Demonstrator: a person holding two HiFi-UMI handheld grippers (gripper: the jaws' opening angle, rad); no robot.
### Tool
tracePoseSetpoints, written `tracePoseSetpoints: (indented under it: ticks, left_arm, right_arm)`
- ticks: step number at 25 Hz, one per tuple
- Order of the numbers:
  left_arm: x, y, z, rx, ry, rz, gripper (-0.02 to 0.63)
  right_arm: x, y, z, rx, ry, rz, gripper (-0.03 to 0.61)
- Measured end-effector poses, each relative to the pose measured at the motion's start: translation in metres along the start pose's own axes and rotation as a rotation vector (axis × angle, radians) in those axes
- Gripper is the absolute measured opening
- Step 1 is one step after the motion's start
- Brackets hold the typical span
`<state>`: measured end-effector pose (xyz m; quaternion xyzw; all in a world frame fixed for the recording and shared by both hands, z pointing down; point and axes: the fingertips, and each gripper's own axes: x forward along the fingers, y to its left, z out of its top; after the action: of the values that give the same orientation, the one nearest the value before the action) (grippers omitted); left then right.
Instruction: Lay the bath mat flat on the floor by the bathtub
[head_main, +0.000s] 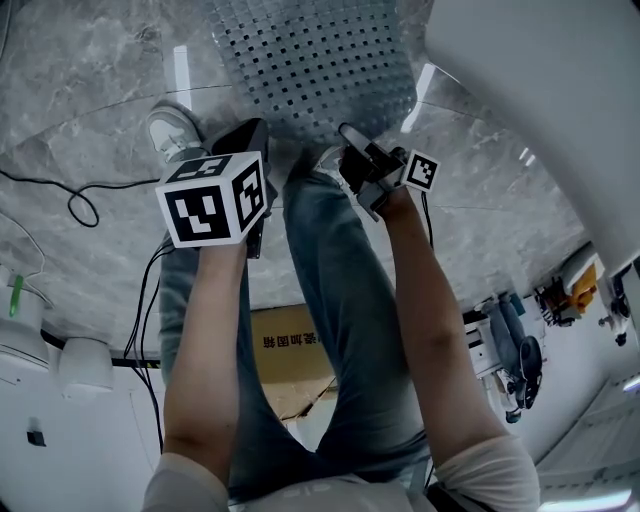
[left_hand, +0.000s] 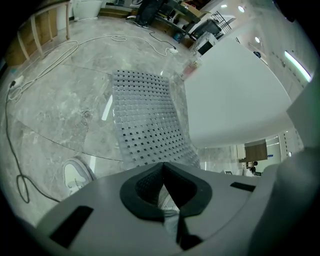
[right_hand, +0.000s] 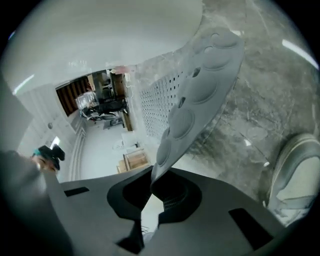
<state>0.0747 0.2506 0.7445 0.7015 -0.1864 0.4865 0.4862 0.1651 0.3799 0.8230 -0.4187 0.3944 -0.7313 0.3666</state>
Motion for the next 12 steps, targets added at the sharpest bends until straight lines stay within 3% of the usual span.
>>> tracePoseSetpoints:
  ticks: [2,4,6,8,10,12]
  left_arm:
    - [-0.001,0.004,0.001,-0.008,-0.007,0.001,0.017]
    - [-0.004,0.007,0.001,-0.011,-0.013,0.0,0.017]
    - [-0.007,0.006,0.001,-0.01,-0.015,-0.003,0.017]
    - [-0.007,0.005,0.001,-0.007,-0.016,-0.004,0.017]
    - [-0.006,0.006,0.0,-0.005,-0.015,-0.001,0.017]
    - [-0.005,0.008,-0.002,-0.003,-0.011,0.0,0.017]
  right_arm:
    - [-0.003,0.013,0.001,0.03,-0.004,0.087,0.04]
    - [-0.005,0.016,0.003,0.009,0.001,0.087,0.038]
    - [-0.008,0.002,0.005,-0.045,0.02,-0.019,0.04]
    - [-0.012,-0.022,0.009,-0.102,0.038,-0.182,0.04]
    - [-0.017,-0.049,0.012,-0.114,0.014,-0.334,0.041]
    - [-0.019,-0.068,0.014,-0.113,-0.041,-0.422,0.047]
